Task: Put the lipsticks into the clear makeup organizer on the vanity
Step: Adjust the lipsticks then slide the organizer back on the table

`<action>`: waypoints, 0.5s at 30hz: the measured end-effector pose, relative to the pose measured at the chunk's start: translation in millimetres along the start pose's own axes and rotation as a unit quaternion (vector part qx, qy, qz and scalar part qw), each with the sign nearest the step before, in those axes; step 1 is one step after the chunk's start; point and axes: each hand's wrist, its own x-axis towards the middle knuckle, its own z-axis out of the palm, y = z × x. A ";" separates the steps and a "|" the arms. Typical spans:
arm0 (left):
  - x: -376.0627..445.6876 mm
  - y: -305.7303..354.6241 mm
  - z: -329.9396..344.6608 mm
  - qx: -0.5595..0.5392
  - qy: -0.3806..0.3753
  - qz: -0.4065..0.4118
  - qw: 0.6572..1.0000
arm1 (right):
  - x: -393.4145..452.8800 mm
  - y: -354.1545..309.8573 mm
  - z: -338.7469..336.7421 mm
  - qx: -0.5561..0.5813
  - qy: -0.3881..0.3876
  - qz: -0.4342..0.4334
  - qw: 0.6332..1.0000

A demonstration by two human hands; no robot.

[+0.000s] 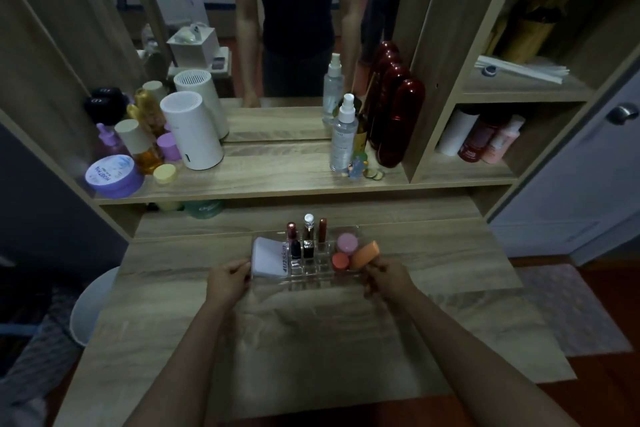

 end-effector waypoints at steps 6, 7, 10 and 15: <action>-3.4 2.6 19.0 -0.045 -0.004 -0.018 0.999 | 0.4 6.1 -15.3 0.030 0.004 0.015 0.999; -4.8 3.8 24.5 -0.050 -0.002 -0.020 0.999 | 0.8 8.1 -20.2 0.039 0.005 0.018 0.999; -8.9 7.8 45.8 -0.069 -0.018 -0.024 0.997 | 2.3 16.7 -38.4 0.046 0.015 0.022 0.999; -18.2 18.5 85.0 -0.080 -0.039 -0.024 0.996 | 2.5 32.3 -75.8 -0.017 0.041 -0.005 0.999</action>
